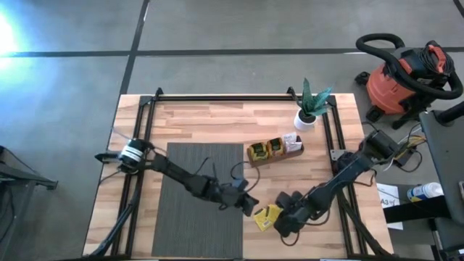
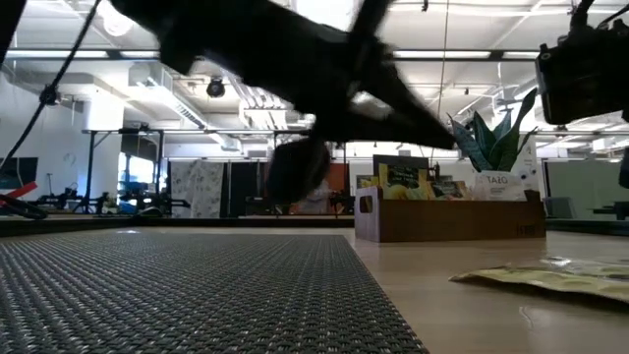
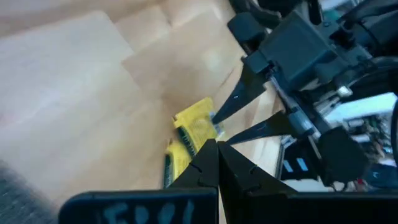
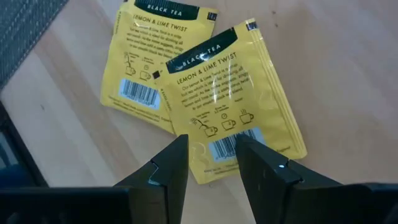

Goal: Pick & Place Tea
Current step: Put the yellow tea bag into the middle section of the wooden organizer

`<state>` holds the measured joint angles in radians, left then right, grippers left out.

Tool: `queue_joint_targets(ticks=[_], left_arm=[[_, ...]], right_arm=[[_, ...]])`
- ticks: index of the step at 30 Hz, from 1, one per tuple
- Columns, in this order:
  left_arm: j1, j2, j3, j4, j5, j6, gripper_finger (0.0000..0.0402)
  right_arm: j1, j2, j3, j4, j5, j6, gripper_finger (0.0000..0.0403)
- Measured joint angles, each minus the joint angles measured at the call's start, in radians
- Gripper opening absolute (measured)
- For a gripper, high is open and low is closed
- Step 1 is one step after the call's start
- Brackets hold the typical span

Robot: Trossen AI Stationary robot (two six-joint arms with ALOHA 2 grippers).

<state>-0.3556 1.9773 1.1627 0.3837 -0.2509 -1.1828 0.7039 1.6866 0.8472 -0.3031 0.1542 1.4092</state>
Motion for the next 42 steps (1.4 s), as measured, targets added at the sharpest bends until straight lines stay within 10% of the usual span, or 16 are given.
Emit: queue_joint_targets(ticks=[14,32,42], left_arm=[[0.054,0.118,0.289,-0.303,0.118,0.244,0.0],[0.129,0.117,0.291,-0.33,0.235,0.264,0.0002],[0.154,0.159,0.289,-0.356,0.307,0.169,0.0093]], right_arm=[[0.039,-0.08,0.055,-0.086,0.053,0.057,0.0137],[0.046,0.028,0.049,-0.112,-0.001,0.021,0.0137],[0.011,0.061,0.048,-0.076,0.035,-0.041,0.0137]])
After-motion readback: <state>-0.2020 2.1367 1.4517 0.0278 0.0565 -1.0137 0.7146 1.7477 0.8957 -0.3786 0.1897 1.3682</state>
